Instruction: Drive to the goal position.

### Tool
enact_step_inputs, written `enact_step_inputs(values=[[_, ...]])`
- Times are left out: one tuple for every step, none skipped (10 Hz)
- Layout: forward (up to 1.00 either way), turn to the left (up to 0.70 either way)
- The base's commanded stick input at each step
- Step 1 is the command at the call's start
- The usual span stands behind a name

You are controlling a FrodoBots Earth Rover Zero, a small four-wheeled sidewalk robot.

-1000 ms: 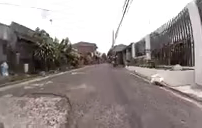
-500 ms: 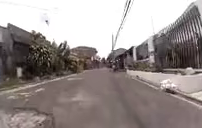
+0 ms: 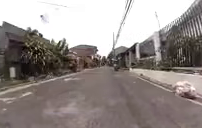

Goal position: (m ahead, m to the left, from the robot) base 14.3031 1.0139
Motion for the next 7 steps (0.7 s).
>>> enact_step_inputs(values=[[1.00,0.00],[1.00,0.00],[1.00,0.00],[1.00,0.00],[1.00,0.00],[1.00,0.00],[1.00,0.00]])
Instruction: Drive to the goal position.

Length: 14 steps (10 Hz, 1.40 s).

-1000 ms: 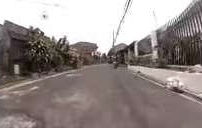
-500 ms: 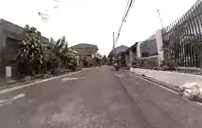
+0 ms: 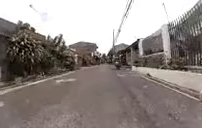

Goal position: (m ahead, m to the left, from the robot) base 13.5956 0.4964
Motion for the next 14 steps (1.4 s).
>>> enact_step_inputs(values=[[1.00,0.00],[1.00,0.00],[1.00,0.00],[1.00,0.00],[1.00,0.00],[1.00,0.00],[1.00,0.00],[1.00,0.00],[1.00,0.00],[1.00,0.00],[1.00,0.00],[1.00,0.00],[1.00,0.00],[1.00,0.00]])
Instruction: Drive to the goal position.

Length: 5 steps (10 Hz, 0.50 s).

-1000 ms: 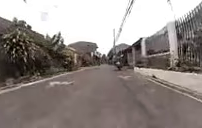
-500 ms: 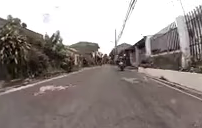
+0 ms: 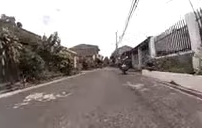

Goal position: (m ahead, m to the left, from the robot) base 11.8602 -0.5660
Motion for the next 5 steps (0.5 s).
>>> enact_step_inputs(values=[[1.00,0.00],[1.00,0.00],[1.00,0.00],[1.00,0.00],[1.00,0.00]])
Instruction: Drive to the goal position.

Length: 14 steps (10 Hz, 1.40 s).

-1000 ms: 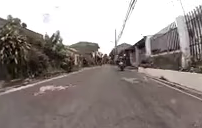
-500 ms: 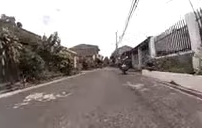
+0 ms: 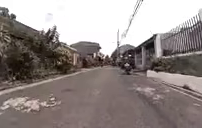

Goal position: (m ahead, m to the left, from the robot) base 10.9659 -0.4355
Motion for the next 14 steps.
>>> enact_step_inputs(values=[[1.00,0.00],[1.00,0.00],[1.00,0.00],[1.00,0.00],[1.00,0.00],[1.00,0.00],[1.00,0.00],[1.00,0.00],[1.00,0.00],[1.00,-0.02],[1.00,-0.33],[1.00,-0.40],[1.00,-0.40],[1.00,-0.08]])
